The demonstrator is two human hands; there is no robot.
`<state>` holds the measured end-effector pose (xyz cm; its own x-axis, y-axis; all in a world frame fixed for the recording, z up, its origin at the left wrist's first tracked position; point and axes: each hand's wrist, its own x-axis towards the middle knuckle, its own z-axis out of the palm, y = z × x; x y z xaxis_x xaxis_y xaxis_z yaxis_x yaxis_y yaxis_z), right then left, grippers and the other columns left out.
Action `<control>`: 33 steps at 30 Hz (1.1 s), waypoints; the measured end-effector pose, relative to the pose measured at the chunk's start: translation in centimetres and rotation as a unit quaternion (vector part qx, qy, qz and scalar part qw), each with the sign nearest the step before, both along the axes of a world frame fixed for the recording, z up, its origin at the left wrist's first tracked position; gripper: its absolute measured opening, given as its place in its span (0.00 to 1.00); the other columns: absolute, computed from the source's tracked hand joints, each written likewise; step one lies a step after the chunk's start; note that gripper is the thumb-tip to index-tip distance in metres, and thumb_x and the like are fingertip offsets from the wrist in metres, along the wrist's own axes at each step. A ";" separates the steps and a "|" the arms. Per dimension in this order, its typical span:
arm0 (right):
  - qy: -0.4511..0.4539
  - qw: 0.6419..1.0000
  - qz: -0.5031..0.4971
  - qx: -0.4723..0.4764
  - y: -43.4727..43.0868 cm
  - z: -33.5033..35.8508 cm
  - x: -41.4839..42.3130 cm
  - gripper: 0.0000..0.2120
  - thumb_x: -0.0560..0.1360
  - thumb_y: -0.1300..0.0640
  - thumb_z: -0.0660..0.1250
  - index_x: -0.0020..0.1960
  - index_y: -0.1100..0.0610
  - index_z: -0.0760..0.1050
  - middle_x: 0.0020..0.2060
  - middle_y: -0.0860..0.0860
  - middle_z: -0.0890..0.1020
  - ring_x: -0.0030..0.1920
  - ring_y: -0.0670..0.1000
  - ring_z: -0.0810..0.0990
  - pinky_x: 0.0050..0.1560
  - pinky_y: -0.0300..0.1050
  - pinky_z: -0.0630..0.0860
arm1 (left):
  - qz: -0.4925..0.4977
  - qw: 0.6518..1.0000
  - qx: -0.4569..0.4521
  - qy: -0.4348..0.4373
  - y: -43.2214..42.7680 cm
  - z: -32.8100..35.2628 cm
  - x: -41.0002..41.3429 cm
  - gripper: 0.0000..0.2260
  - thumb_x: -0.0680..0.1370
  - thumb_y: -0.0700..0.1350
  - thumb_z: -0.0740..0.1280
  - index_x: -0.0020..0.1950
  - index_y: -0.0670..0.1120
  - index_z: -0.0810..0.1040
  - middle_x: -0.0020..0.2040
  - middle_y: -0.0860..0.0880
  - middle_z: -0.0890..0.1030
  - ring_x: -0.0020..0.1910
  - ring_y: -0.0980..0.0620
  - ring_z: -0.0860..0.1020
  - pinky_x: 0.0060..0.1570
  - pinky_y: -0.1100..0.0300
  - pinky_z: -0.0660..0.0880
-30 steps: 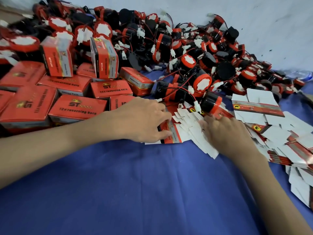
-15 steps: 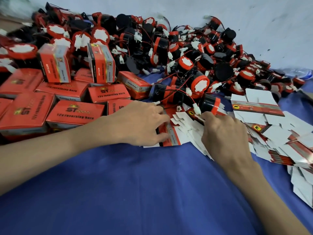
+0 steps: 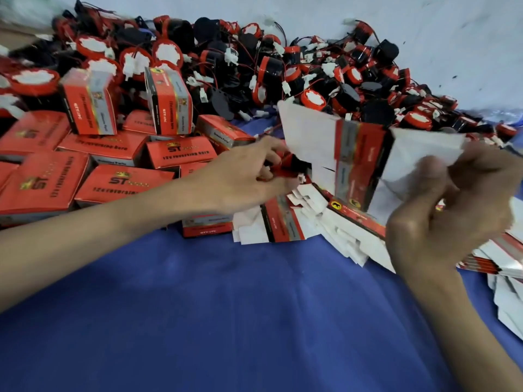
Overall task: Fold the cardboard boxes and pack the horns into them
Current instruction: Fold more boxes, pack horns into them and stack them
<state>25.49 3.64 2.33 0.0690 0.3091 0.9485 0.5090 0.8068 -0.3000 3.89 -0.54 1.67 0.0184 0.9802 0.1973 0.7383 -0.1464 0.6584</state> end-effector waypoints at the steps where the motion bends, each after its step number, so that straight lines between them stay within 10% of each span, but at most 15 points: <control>1: 0.036 0.999 0.023 -0.032 0.1 0.0 -0.2 0.05 0.80 0.59 0.59 0.51 0.61 0.71 0.39 0.45 0.75 0.36 0.43 0.73 0.38 0.34 0.67 | -0.009 0.997 -0.010 -0.073 -0.2 0.4 0.1 0.27 0.72 0.65 0.63 0.67 0.56 0.64 0.62 0.58 0.74 0.56 0.60 0.77 0.48 0.67 0.74; 4: 0.104 0.976 0.091 -0.168 0.2 -0.3 -1.4 0.02 0.80 0.64 0.58 0.50 0.58 0.66 0.36 0.41 0.69 0.34 0.32 0.72 0.37 0.25 0.64 | -0.063 0.969 0.008 -0.240 -0.3 0.8 0.2 0.22 0.76 0.51 0.65 0.69 0.52 0.65 0.56 0.65 0.80 0.56 0.65 0.78 0.47 0.71 0.75; 9: 0.182 0.859 0.187 -0.440 0.9 -1.9 -2.3 0.09 0.80 0.61 0.62 0.42 0.54 0.69 0.33 0.58 0.71 0.28 0.54 0.70 0.27 0.39 0.68 | -0.031 0.949 0.011 -0.314 -0.4 0.7 -0.6 0.10 0.71 0.49 0.70 0.52 0.55 0.79 0.47 0.63 0.84 0.48 0.63 0.82 0.43 0.70 0.78; 13: 0.200 0.837 0.166 -0.482 1.9 -2.1 -1.9 0.06 0.79 0.58 0.65 0.43 0.53 0.74 0.38 0.52 0.79 0.39 0.51 0.78 0.45 0.52 0.77 | -0.012 0.941 0.014 -0.337 -0.2 0.6 -0.8 0.13 0.65 0.51 0.72 0.49 0.52 0.82 0.46 0.57 0.85 0.47 0.57 0.84 0.40 0.67 0.79; 22: 0.330 0.793 0.134 -0.493 3.7 -1.7 -0.6 0.06 0.82 0.59 0.58 0.46 0.53 0.67 0.30 0.47 0.72 0.27 0.43 0.70 0.27 0.35 0.69 | -0.017 0.933 0.017 -0.359 -0.1 0.6 -0.9 0.14 0.67 0.47 0.73 0.52 0.52 0.81 0.48 0.55 0.85 0.49 0.57 0.83 0.44 0.66 0.79; 27: 0.092 0.934 -0.035 -0.344 4.8 -1.4 1.1 0.04 0.80 0.58 0.61 0.54 0.58 0.70 0.37 0.48 0.74 0.38 0.48 0.71 0.41 0.37 0.64 | 0.135 0.893 0.097 -0.419 0.4 0.6 -1.1 0.09 0.80 0.40 0.64 0.57 0.51 0.77 0.49 0.56 0.83 0.46 0.59 0.82 0.37 0.66 0.78; 33: -0.243 0.900 -0.121 -0.342 4.4 -2.9 1.0 0.14 0.78 0.56 0.65 0.60 0.61 0.73 0.51 0.57 0.79 0.51 0.59 0.76 0.49 0.50 0.70 | 0.217 0.848 0.167 -0.454 0.5 0.8 -1.3 0.09 0.82 0.41 0.60 0.58 0.54 0.73 0.50 0.60 0.82 0.47 0.63 0.82 0.43 0.61 0.81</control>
